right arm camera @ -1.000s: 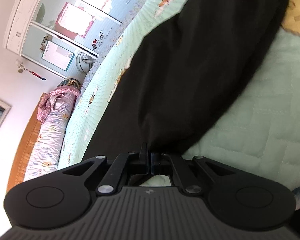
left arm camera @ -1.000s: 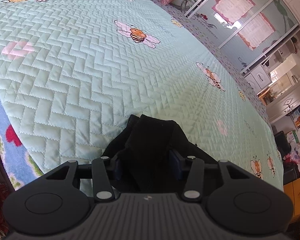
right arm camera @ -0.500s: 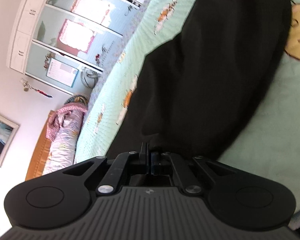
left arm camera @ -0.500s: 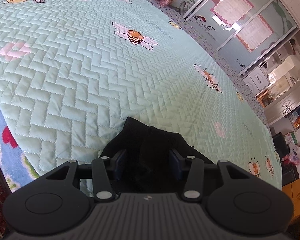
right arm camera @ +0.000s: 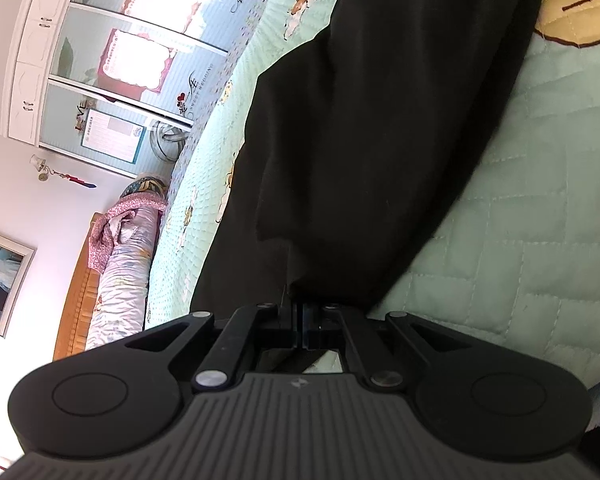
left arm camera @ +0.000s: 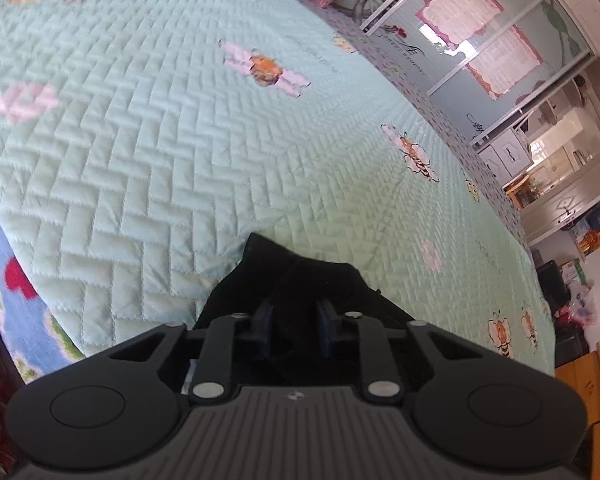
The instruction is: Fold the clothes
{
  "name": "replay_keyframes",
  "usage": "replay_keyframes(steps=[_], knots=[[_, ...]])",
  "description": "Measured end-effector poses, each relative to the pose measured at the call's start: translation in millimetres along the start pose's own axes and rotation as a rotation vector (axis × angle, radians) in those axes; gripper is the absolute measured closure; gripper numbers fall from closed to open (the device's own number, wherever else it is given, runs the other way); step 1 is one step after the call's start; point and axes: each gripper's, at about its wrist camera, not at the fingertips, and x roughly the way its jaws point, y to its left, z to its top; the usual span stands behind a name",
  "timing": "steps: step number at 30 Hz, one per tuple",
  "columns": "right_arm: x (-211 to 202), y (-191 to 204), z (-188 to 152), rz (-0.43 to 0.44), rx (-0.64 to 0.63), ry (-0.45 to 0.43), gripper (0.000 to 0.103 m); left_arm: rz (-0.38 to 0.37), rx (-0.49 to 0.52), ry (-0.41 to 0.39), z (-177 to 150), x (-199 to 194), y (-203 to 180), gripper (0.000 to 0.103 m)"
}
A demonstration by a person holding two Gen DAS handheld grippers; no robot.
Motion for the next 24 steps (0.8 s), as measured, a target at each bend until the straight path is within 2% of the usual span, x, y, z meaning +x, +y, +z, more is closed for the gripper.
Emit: replay_keyframes(steps=[5, 10, 12, 14, 15, 16, 18, 20, 24], knots=[[-4, -1, -1, 0.011, -0.006, 0.021, 0.1, 0.008, 0.055, -0.06, 13, -11, -15, 0.093], [-1, -1, -6, 0.022, -0.005, 0.043, 0.1, 0.064, 0.055, -0.047, 15, -1, -4, 0.093], [-3, -2, -6, 0.023, -0.004, 0.046, 0.1, 0.031, 0.013, -0.004, 13, 3, 6, 0.093], [-5, -3, -5, 0.021, -0.004, 0.048, 0.099, 0.006, -0.064, -0.004, 9, -1, 16, 0.092], [-6, -3, -5, 0.021, -0.004, 0.049, 0.099, -0.004, -0.102, -0.006, 8, -4, 21, 0.081], [-7, -3, -5, 0.02, -0.004, 0.05, 0.099, -0.012, -0.139, -0.008, 7, -8, 26, 0.065], [-7, -4, -5, 0.021, 0.001, 0.052, 0.099, -0.027, -0.212, -0.009, 6, -15, 34, 0.044], [-6, -5, -5, 0.022, 0.008, 0.054, 0.099, -0.053, -0.258, -0.002, 5, -21, 37, 0.044], [-6, -4, -6, 0.024, 0.012, 0.058, 0.099, -0.083, -0.279, 0.048, -2, -28, 31, 0.042]])
